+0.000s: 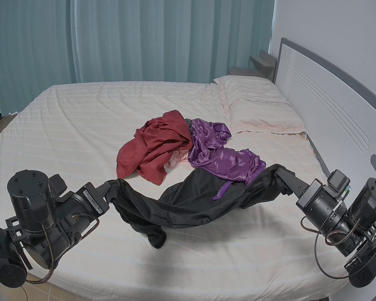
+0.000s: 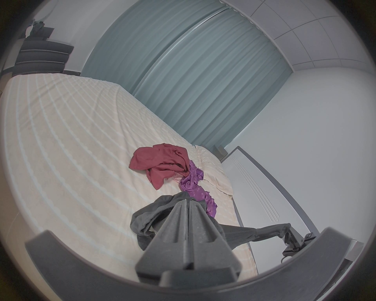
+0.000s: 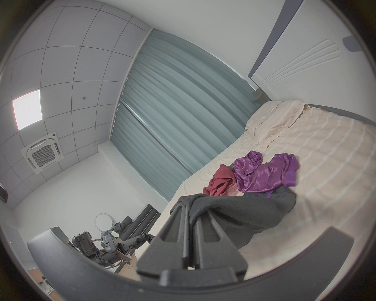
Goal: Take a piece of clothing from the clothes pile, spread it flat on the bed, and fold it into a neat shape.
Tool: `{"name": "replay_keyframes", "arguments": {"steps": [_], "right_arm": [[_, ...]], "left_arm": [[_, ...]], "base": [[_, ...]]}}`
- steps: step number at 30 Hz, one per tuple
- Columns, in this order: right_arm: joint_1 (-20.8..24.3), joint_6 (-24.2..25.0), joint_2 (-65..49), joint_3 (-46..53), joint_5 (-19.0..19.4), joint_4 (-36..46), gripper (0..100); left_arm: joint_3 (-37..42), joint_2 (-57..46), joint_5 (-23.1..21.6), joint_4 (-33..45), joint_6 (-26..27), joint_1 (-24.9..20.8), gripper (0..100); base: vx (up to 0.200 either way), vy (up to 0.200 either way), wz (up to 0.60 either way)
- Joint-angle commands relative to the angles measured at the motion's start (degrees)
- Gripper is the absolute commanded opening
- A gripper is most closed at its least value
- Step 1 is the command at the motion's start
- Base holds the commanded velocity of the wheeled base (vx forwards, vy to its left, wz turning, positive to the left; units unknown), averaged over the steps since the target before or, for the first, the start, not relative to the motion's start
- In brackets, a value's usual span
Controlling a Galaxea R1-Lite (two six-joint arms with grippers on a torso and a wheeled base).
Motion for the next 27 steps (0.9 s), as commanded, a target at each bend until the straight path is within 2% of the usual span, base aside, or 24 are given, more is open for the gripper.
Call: {"name": "replay_keyframes", "arguments": {"steps": [1,27], "right_arm": [[0.03,0.0,-0.03,-0.04,0.02,-0.49,0],[0.12,-1.05,-0.82,-0.83,-1.65,-0.49,0]], "left_arm": [[0.0,-0.6,-0.01,0.01,0.06,0.06,0],[-0.35,-1.92,-0.01,-0.08,0.41,1.38,0]], "base": [[0.0,0.2,0.0],[0.0,0.2,0.0]]}}
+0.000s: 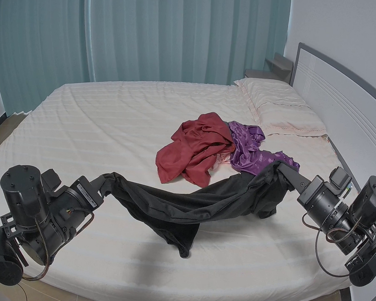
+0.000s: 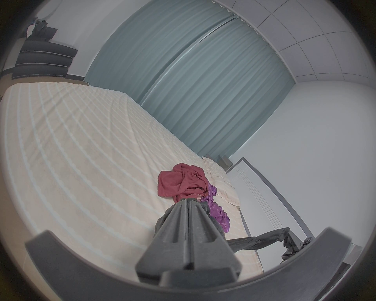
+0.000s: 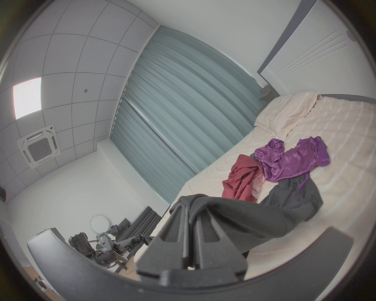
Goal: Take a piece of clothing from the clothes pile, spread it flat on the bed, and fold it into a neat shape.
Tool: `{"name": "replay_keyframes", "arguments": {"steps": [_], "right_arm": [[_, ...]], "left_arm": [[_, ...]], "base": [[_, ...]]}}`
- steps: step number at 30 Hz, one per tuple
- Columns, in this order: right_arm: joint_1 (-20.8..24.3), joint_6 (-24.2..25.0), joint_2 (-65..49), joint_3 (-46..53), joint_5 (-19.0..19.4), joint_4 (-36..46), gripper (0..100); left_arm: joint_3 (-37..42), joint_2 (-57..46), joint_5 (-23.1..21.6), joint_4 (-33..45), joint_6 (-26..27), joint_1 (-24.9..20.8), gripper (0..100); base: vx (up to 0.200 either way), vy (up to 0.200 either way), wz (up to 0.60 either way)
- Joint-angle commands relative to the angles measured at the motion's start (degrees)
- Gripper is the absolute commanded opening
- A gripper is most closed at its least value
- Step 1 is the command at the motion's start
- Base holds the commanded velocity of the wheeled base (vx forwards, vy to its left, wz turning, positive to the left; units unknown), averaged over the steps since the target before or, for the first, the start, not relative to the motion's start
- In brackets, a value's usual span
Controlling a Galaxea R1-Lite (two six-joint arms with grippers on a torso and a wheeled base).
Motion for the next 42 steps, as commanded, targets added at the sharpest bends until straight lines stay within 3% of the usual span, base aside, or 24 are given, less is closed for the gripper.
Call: {"name": "replay_keyframes", "arguments": {"steps": [1,19,29,42], "right_arm": [[0.18,-0.07,-0.84,-0.04,-0.27,-0.52,0],[1.33,0.2,-0.23,0.22,-0.18,-0.52,0],[7.57,1.08,2.94,0.75,-0.44,-0.52,0],[6.78,0.81,0.56,0.22,-1.59,-0.61,0]], "left_arm": [[-0.02,-0.53,0.01,-0.05,-0.03,0.07,0],[0.33,0.0,-0.26,-0.05,-0.2,-0.02,0],[0.68,0.97,-0.43,0.04,-0.99,-3.8,0],[0.24,0.88,-0.61,-0.05,-1.43,-4.33,0]], "base": [[0.0,0.2,0.0],[0.0,0.2,0.0],[0.0,0.2,0.0],[0.0,0.2,0.0]]}}
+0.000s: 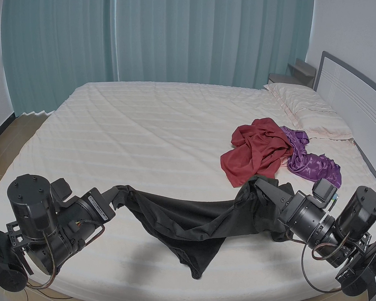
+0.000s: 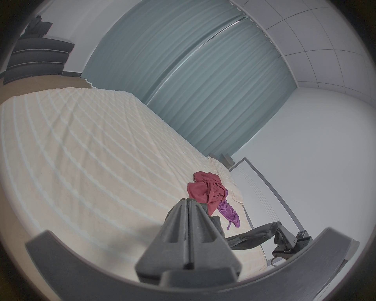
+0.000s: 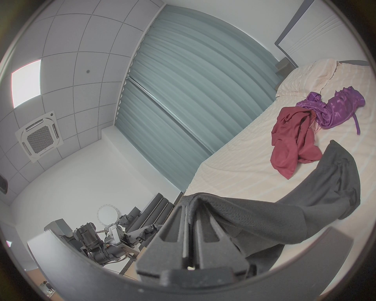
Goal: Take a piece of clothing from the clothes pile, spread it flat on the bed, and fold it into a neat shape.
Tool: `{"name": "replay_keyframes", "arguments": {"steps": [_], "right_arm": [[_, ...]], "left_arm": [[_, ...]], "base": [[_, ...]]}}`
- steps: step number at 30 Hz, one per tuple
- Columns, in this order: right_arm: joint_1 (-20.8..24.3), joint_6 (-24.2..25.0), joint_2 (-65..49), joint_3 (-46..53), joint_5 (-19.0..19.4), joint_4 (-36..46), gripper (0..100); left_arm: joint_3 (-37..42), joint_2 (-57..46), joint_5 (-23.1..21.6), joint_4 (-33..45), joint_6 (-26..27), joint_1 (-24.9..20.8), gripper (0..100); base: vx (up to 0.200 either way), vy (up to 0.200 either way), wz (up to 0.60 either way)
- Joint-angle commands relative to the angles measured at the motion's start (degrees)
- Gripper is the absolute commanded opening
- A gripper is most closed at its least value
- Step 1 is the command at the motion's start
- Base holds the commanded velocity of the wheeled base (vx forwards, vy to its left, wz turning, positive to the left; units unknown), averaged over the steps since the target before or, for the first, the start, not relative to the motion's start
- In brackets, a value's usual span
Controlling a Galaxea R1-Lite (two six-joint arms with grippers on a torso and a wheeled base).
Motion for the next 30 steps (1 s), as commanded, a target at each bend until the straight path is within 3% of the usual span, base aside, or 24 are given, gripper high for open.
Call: {"name": "replay_keyframes", "arguments": {"steps": [1,15,25,30], "right_arm": [[-1.48,-0.19,-2.64,-0.26,-0.29,-0.52,0],[-4.21,-1.24,-7.21,0.44,-0.2,0.19,0],[-3.5,-2.12,-18.98,6.42,-0.11,5.46,0],[-3.42,-5.46,-32.69,6.06,0.33,14.6,0]], "left_arm": [[-0.46,-0.78,0.13,-0.05,0.08,0.56,0],[0.16,-6.05,0.48,0.04,0.26,0.64,0],[2.71,-9.92,2.41,0.66,1.14,-1.99,0],[2.97,-16.16,2.67,1.36,1.31,-2.17,0]], "base": [[0.0,0.2,0.0],[0.0,0.029,0.0],[-0.2,0.0,0.0],[-0.2,0.0,0.0]]}}
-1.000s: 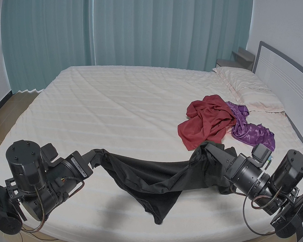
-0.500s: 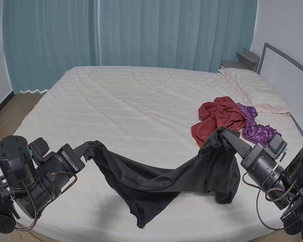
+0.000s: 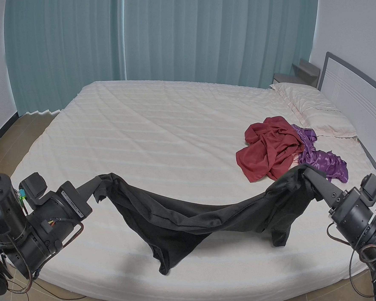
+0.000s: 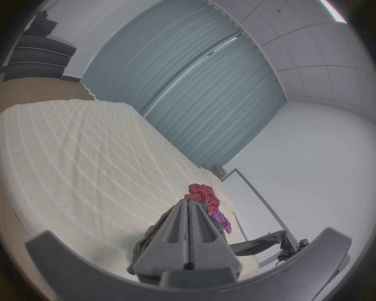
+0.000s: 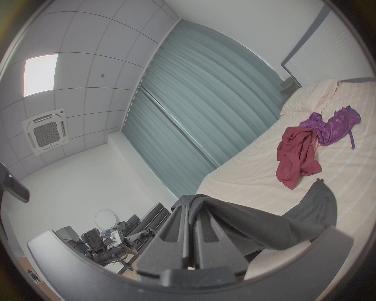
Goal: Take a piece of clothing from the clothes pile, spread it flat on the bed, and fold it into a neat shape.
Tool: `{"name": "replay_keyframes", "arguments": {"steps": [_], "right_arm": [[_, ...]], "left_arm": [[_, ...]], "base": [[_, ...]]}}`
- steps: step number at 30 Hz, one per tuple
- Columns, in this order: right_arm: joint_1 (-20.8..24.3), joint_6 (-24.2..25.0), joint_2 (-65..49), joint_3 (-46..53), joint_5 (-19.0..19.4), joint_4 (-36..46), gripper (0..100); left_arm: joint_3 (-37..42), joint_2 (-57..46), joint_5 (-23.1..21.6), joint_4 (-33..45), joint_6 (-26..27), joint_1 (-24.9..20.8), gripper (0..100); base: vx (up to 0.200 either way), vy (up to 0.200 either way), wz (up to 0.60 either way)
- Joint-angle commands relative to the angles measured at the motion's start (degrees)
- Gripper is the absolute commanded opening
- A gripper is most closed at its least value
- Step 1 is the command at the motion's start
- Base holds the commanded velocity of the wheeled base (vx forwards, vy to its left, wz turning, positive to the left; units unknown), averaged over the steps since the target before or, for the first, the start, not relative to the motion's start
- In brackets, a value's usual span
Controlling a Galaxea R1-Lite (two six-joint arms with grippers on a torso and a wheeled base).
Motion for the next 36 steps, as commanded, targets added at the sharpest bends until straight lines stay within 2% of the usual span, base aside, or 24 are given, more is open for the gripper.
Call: {"name": "replay_keyframes", "arguments": {"steps": [1,5,9,12,15,19,23,29,33,34,36], "right_arm": [[0.26,-2.32,-14.91,0.17,0.43,8.4,0],[0.43,-3.82,-25.63,-3.35,0.78,18.86,0],[1.57,-5.4,-32.93,-9.76,0.96,29.23,0],[1.57,-5.4,-34.95,-16.44,1.13,37.32,0],[1.4,-5.4,-33.54,-23.82,1.13,41.45,0],[0.34,-4.87,-27.04,-33.67,0.96,41.89,0],[-3.87,-4.7,-15.09,-44.04,2.1,41.98,0],[-10.03,-4.52,-0.58,-46.32,4.56,39.17,0],[-11.17,-3.91,4.51,-46.24,4.91,35.3,0],[-11.35,-3.47,9.08,-46.41,5.0,31.43,0],[-11.43,-3.47,12.07,-46.59,5.35,28.97,0]], "left_arm": [[0.54,-7.1,0.69,0.83,0.41,-0.55,0],[0.37,-11.32,3.41,2.15,2.35,-0.55,0],[0.28,-15.53,4.21,2.24,4.19,-0.81,0],[-0.34,-17.47,4.29,2.33,6.04,-0.72,0],[-2.44,-18.44,4.38,2.5,8.68,-0.11,0],[-7.54,-18.35,6.05,5.14,10.08,0.86,0],[-13.17,-17.91,7.55,12.78,10.08,1.03,0],[-12.38,-14.3,7.37,14.72,9.64,4.29,0],[-11.76,-12.81,7.37,14.72,9.03,5.16,0],[-11.76,-11.67,7.02,14.72,8.76,6.66,0],[-11.76,-10.26,6.49,14.72,8.59,8.07,0]], "base": [[-0.2,0.0,0.0],[-0.2,0.0,0.0],[-0.2,0.0,0.0],[-0.2,0.0,0.0],[0.0,0.0,0.0],[0.0,0.0,0.0],[0.0,0.0,0.0],[0.0,0.0,0.0],[0.0,0.0,0.0],[0.0,0.0,0.0],[0.0,0.0,0.0]]}}
